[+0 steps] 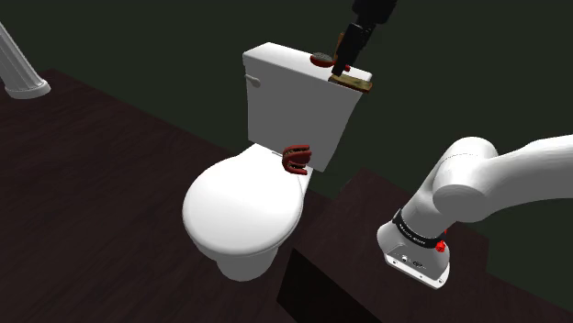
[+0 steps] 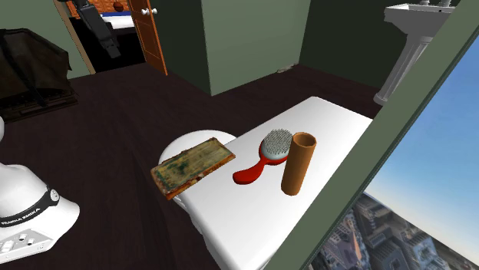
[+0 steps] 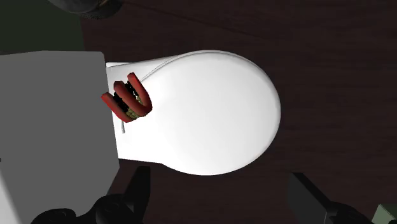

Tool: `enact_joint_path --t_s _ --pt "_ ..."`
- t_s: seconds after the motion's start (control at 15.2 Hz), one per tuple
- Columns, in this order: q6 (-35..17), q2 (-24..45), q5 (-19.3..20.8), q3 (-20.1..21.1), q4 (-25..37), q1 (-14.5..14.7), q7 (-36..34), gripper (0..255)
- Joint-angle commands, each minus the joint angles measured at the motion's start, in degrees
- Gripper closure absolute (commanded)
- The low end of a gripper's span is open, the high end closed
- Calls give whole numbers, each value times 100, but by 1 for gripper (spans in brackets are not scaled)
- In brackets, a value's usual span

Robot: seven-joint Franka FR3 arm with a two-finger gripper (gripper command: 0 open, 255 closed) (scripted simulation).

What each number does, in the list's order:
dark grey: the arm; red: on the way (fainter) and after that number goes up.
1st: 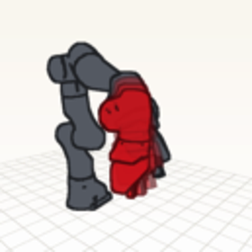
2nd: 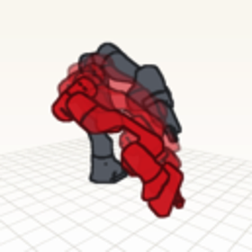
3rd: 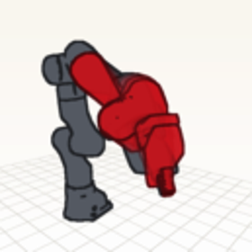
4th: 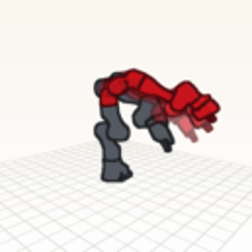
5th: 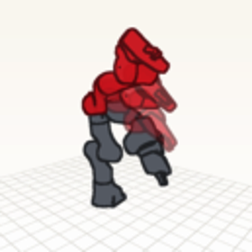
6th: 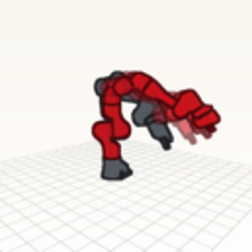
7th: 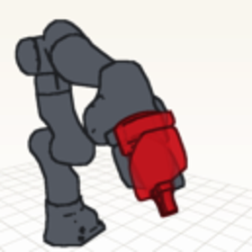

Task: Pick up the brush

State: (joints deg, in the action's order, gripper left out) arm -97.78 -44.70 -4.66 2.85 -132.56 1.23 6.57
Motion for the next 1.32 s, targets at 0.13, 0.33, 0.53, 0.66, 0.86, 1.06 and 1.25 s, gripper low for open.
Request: enact_joint_path --t_s 0.13,0.33,0.53,0.66,0.86,1.06,1.25 --pt "-215 178 107 -190 -18 -81 209 0" --pt "-536 488 247 -474 4 -193 516 0" --pt "-849 846 354 -756 87 -293 821 0" --pt "-1049 1109 404 -943 176 -350 1023 0" --pt "-1333 1536 440 -1221 359 -422 1331 0" --pt "-1589 1999 424 -1499 603 -474 1646 0" --pt "-1810 2493 345 -1773 907 -513 1975 0"
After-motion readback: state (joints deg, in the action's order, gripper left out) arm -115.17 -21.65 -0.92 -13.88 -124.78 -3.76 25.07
